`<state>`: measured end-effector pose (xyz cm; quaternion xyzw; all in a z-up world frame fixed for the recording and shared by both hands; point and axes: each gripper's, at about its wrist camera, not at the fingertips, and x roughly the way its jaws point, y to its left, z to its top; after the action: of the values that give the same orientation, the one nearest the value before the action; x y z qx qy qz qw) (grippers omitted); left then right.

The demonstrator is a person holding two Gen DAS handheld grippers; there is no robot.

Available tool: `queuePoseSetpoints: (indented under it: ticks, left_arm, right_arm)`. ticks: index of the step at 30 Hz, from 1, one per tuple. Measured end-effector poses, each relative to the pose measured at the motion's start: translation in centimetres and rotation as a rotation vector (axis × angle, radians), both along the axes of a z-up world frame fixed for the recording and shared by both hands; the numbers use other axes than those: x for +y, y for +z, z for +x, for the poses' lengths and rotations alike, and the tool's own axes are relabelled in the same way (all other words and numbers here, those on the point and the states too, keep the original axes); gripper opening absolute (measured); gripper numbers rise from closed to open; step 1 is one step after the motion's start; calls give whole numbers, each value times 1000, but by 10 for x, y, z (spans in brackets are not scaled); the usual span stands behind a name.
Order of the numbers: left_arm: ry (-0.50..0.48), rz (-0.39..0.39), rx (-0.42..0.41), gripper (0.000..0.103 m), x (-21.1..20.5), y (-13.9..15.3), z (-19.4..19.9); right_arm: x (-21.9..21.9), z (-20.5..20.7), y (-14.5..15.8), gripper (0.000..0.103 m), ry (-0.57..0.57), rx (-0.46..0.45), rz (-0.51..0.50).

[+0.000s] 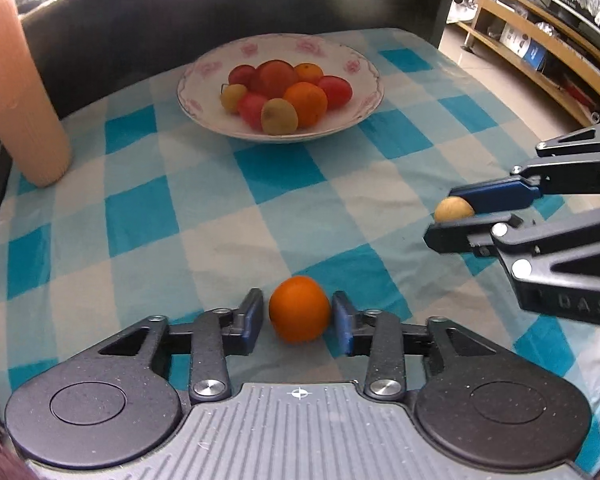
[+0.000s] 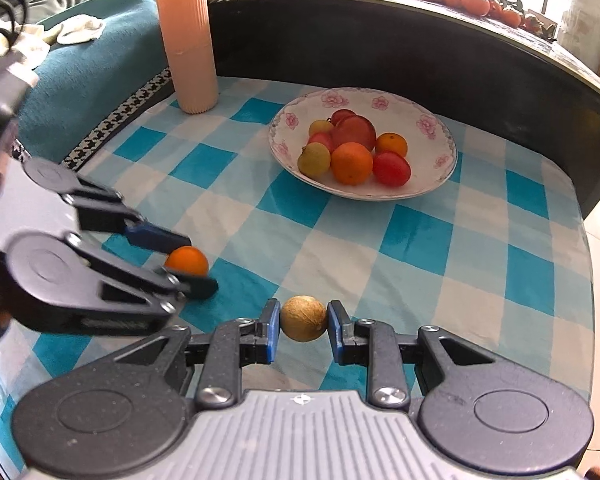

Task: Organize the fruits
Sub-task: 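Carry the orange tomato and brown fruit over the white plate with both tools, then open both tools to drop the orange tomato and brown fruit into the plate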

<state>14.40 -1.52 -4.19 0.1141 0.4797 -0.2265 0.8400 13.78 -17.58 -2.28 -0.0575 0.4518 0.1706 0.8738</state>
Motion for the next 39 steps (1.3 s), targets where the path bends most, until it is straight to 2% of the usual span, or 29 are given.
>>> queuePoseSetpoints:
  ticks: [8, 18, 23, 28, 32, 39]
  left_arm:
    - [-18, -26, -31, 40, -7, 15, 3]
    - [48, -84, -134, 40, -15, 54, 54]
    - [83, -88, -138, 40, -14, 52, 75]
    - [73, -78, -151, 40, -23, 50, 87]
    - [83, -75, -149, 40, -23, 45, 95]
    - [109, -69, -134, 41, -18, 36, 104]
  right_arm:
    - [-7, 7, 6, 41, -25, -11, 9]
    - [-6, 44, 27, 41, -57, -89, 24]
    - [-16, 72, 36, 42, -91, -122, 49]
    - [-22, 97, 33, 41, -105, -118, 55]
    - [-24, 115, 33, 42, -107, -148, 51]
    - [-27, 134, 18, 42, -121, -154, 63]
